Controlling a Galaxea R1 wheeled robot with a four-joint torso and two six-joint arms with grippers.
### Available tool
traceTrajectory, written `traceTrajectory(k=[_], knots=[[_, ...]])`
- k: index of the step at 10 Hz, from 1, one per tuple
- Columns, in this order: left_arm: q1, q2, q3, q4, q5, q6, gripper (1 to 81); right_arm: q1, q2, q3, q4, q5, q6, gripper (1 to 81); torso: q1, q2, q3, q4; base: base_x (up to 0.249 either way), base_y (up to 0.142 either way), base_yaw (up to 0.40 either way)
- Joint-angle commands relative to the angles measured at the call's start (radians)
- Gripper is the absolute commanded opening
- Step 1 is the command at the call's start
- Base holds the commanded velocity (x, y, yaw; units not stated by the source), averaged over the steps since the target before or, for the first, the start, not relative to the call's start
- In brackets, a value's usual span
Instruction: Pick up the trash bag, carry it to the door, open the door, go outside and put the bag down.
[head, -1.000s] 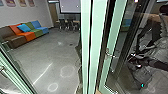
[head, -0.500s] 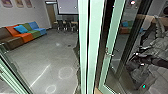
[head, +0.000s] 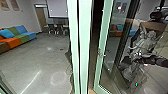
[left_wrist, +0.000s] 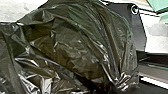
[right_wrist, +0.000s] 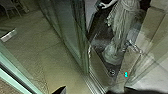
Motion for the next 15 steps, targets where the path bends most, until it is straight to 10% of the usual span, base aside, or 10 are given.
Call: traceTrajectory(k=[1, 5, 15], knots=[[-0.034, -0.009, 0.008, -0.003, 0.066, 0.001, 1.0, 0.193, -0.053, -0.036, -0.076, -0.029, -0.014, 81.1, 0.0, 0.0, 0.0, -0.025, 0.0, 0.0, 0.0], [-0.034, -0.014, 0.008, -0.005, 0.066, 0.001, 1.0, 0.183, -0.038, -0.049, -0.073, -0.025, -0.014, 81.1, 0.0, 0.0, 0.002, -0.071, 0.0, 0.0, 0.0], [-0.034, -0.009, 0.004, -0.023, 0.068, 0.0, 1.0, 0.197, 0.065, -0.336, -0.196, 0.175, -0.255, 81.1, -0.002, 0.0, 0.027, -0.064, 0.0, 0.0, 0.0]])
